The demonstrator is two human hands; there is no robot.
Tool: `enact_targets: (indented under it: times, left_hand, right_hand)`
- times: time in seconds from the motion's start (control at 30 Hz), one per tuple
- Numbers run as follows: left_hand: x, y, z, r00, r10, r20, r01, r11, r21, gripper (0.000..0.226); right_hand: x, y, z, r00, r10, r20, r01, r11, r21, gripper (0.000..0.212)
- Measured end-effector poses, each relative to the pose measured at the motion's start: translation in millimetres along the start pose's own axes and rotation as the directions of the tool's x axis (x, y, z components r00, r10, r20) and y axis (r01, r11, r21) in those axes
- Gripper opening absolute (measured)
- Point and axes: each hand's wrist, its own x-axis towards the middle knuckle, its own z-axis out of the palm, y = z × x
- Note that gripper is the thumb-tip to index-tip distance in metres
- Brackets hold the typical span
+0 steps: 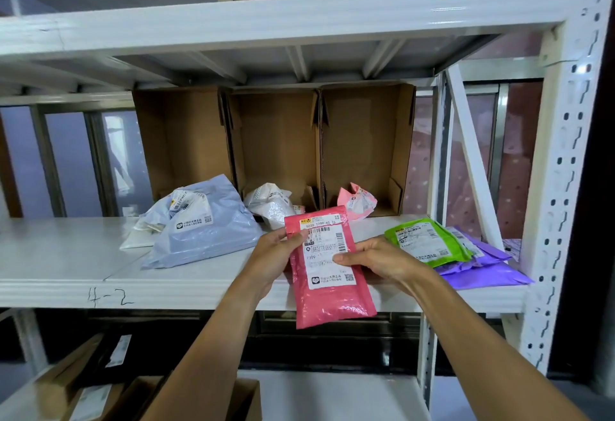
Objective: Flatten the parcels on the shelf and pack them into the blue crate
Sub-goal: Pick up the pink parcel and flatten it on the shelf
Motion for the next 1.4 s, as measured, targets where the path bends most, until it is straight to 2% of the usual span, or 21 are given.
enact_targets:
  times: [0.07,0.2,0.3,0.4,0.6,0.77,0.9,0.97,1.07,1.17,1.23,1.33,1.4]
  left_hand:
    - [1.0,-0.9,-2.4,1.0,-0.005,0.007,0.004,1.0,0.015,0.022]
    - [-2.8,2.3,-1.9,0.989,-0.016,0.148,-0.005,0.99,0.144,0.023]
    - [-2.1,2.5,-0.4,0.985,-0.035,0.171,0.003,0.982,0.188,0.025]
    - [-2.4,2.9,0.0,0.99,-0.042,0.133,0.016,0.981,0.193,0.03]
    - [-7.1,5.3,3.2,0.988,-0.007,0.152,-0.021,0.983,0.181,0.032]
    - [-9.5,6.7,1.2,0.982,-0.028,0.189,-0.003,0.986,0.165,0.027]
    - [-9.4,5.5,5.3,0.994,0.019,0.112,-0.034,0.99,0.136,0.031]
    - [-12.1,8.3,6.5,0.989,-0.02,0.147,-0.003,0.988,0.154,0.035]
    - [-9.8,7.7,6.8,0.982,-0.081,0.168,0.054,0.985,0.162,0.028]
    - [-8.6,5.1,10.6,0.996,-0.016,0.089,0.005,0.993,0.121,0.024]
    - [-10.1,5.4,12.6,0.996,0.014,0.085,-0.021,0.996,0.085,0.028]
    - [-8.6,3.9,10.7,0.994,-0.009,0.111,-0.003,0.994,0.106,0.028]
    - [-4.5,-0.2,9.3,0.994,-0.012,0.112,-0.003,0.991,0.133,0.022]
  right_hand:
    - [1.5,0.1,-1.3,1.0,0.009,0.004,-0.009,1.0,0.009,0.023]
    - [5.7,4.9,-1.0,0.996,-0.04,-0.082,0.05,0.99,0.129,0.034]
    - [9.1,7.5,-1.2,0.994,-0.044,-0.102,0.065,0.976,0.206,0.027]
    - [9.5,8.6,-0.8,0.997,-0.061,-0.05,0.067,0.989,0.132,0.025]
    - [9.4,11.5,-1.5,0.984,-0.077,-0.16,0.078,0.997,0.003,0.038]
    - [7.0,9.5,0.7,0.97,-0.098,-0.222,0.117,0.991,0.072,0.046]
    - [2.2,7.4,0.1,0.991,-0.069,-0.118,0.075,0.996,0.042,0.032]
    - [2.4,7.7,-0.4,0.985,-0.072,-0.159,0.089,0.99,0.105,0.028]
    - [1.4,7.0,0.0,0.959,-0.131,-0.249,0.182,0.964,0.192,0.026]
    - [1.0,6.5,2.0,0.978,-0.124,-0.168,0.147,0.981,0.13,0.026]
    - [3.0,7.4,2.5,0.986,-0.093,-0.137,0.112,0.984,0.136,0.021]
    - [6.6,9.8,2.5,0.967,-0.112,-0.229,0.159,0.966,0.202,0.019]
    - [9.5,12.3,0.2,0.954,-0.131,-0.268,0.183,0.966,0.182,0.02]
